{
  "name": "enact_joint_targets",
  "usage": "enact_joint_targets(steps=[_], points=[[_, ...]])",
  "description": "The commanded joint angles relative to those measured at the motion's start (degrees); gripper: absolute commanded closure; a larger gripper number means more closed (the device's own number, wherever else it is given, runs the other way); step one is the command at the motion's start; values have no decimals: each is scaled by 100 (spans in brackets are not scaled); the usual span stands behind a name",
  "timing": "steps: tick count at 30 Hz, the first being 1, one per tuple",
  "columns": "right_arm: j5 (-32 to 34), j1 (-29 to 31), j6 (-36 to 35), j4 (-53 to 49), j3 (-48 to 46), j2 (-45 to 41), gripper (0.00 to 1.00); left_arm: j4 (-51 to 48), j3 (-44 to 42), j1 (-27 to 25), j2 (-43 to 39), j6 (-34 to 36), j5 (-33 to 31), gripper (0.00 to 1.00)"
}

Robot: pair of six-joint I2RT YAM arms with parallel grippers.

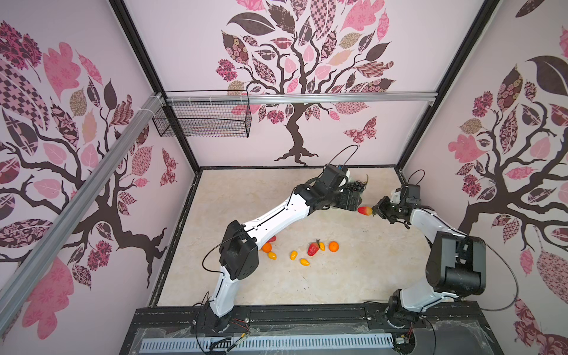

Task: Place and organize the fake fruits in the fruit bowl
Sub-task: 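Close the right gripper on the strawberry and lift it into the bowl, then open the right gripper to release the strawberry beside the grapes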

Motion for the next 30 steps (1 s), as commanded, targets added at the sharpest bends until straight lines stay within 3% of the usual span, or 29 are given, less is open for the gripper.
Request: enact_joint_targets(steps=[1,8,14,22,30], points=[[185,98,-197,-177,2,-508,100,441,-466,106,-366,-126,-211,1],[248,681,-74,149,219,-697,100,609,-968,462,-674,-131,-42,1],[218,1201,404,511,664,-48,100,868,-1549,752,-961,-65,-19,1],[974,1696,1699,1372,878,604,100,1121,-1714,1162,-890,-205,113,1],[2039,2172,3272,1787,1534,1333,100,1040,-1187,1427,-402,-146,27,1]])
